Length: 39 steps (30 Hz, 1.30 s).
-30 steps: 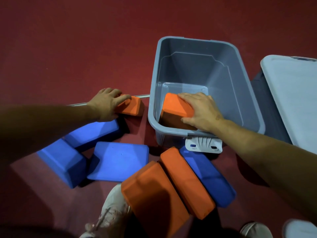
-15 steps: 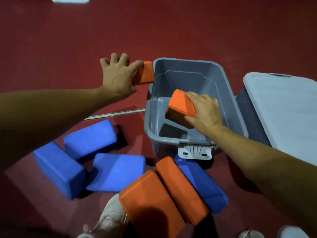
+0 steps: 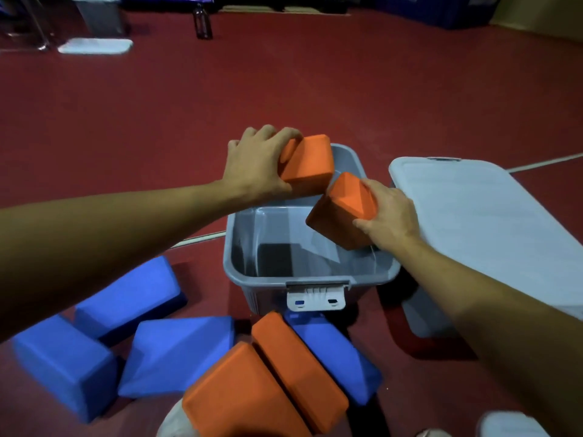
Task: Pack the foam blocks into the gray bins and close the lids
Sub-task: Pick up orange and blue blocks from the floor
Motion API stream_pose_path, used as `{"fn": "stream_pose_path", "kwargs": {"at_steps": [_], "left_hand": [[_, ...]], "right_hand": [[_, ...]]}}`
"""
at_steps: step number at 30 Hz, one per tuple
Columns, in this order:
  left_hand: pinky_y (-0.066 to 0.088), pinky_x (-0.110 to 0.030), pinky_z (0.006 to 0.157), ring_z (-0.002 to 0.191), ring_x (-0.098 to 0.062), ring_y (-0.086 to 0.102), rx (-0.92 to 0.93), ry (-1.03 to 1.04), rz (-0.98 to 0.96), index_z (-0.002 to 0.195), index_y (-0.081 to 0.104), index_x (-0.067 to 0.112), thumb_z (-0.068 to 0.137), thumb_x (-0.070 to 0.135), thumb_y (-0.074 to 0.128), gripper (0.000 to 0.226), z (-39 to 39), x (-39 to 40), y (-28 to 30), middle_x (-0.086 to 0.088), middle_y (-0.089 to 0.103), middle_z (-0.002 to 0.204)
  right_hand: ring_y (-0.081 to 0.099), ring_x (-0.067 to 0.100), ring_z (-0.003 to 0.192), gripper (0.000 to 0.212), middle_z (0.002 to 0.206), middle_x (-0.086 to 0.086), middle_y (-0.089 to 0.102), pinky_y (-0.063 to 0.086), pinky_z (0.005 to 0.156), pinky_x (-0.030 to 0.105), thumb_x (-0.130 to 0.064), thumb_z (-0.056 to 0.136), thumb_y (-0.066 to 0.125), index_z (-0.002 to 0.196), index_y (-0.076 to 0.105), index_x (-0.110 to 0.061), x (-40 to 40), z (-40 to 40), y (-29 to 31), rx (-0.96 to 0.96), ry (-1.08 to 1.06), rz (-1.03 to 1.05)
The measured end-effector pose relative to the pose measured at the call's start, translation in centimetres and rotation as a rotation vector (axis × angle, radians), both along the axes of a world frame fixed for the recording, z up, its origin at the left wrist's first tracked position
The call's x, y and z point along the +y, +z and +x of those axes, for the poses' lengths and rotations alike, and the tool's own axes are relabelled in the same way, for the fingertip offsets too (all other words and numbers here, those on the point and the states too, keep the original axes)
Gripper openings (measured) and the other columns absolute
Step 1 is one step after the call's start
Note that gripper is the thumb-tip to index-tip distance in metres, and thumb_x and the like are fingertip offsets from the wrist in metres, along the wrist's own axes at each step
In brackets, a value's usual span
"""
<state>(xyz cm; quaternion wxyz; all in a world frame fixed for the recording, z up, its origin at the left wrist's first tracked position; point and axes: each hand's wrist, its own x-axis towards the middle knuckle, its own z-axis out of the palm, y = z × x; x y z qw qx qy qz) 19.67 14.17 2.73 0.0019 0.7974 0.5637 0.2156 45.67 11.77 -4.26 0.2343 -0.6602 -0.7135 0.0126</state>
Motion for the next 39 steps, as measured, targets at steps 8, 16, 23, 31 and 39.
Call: {"fn": "stream_pose_path", "kwargs": {"at_steps": [8, 16, 23, 31, 39], "left_hand": [[0.04, -0.056, 0.095, 0.121, -0.032, 0.046, 0.073, 0.062, -0.195, 0.134, 0.042, 0.038, 0.058, 0.038, 0.078, 0.084, 0.6, 2.0, -2.5, -0.004, 0.052, 0.13], [0.05, -0.037, 0.083, 0.108, -0.026, 0.057, 0.186, -0.008, -0.396, 0.132, 0.048, 0.037, 0.061, 0.032, 0.074, 0.076, 0.0, 3.6, -6.7, -0.002, 0.06, 0.122], [0.042, -0.032, 0.075, 0.104, -0.026, 0.057, 0.176, -0.024, -0.466, 0.131, 0.045, 0.035, 0.066, 0.024, 0.071, 0.071, -0.1, 4.1, -12.0, -0.004, 0.058, 0.119], [0.052, -0.04, 0.089, 0.108, -0.027, 0.058, 0.217, -0.077, -0.54, 0.131, 0.047, 0.038, 0.061, 0.03, 0.073, 0.075, -0.4, 3.4, -16.3, -0.001, 0.059, 0.123], [0.053, -0.047, 0.089, 0.111, -0.027, 0.057, 0.214, -0.087, -0.567, 0.135, 0.042, 0.043, 0.056, 0.038, 0.077, 0.086, -0.6, 4.0, -16.5, 0.001, 0.056, 0.126]], "right_hand": [[0.052, 0.029, 0.122, 0.088, 0.137, 0.0, 0.056, 0.045, 0.101, 0.042, -0.023, 0.064, 0.082, 0.142, 0.042, -0.031, 2.0, 1.6, -1.6, -0.121, 0.181, -0.194], [0.051, 0.028, 0.122, 0.085, 0.138, -0.004, 0.054, 0.043, 0.099, 0.042, -0.016, 0.068, 0.079, 0.142, 0.039, -0.033, 4.0, 0.7, -3.0, -0.207, 0.254, -0.256], [0.051, 0.029, 0.119, 0.08, 0.136, 0.0, 0.056, 0.036, 0.105, 0.042, -0.012, 0.068, 0.075, 0.14, 0.043, -0.027, 4.5, -0.7, -5.3, -0.302, 0.377, -0.27], [0.049, 0.028, 0.126, 0.085, 0.14, 0.002, 0.053, 0.039, 0.104, 0.037, -0.013, 0.07, 0.08, 0.144, 0.041, -0.025, 4.6, -0.4, -9.2, -0.285, 0.345, -0.436], [0.052, 0.027, 0.122, 0.088, 0.137, -0.001, 0.056, 0.041, 0.104, 0.038, -0.017, 0.064, 0.084, 0.142, 0.044, -0.027, 5.5, 0.1, -10.3, -0.274, 0.355, -0.412]]}}
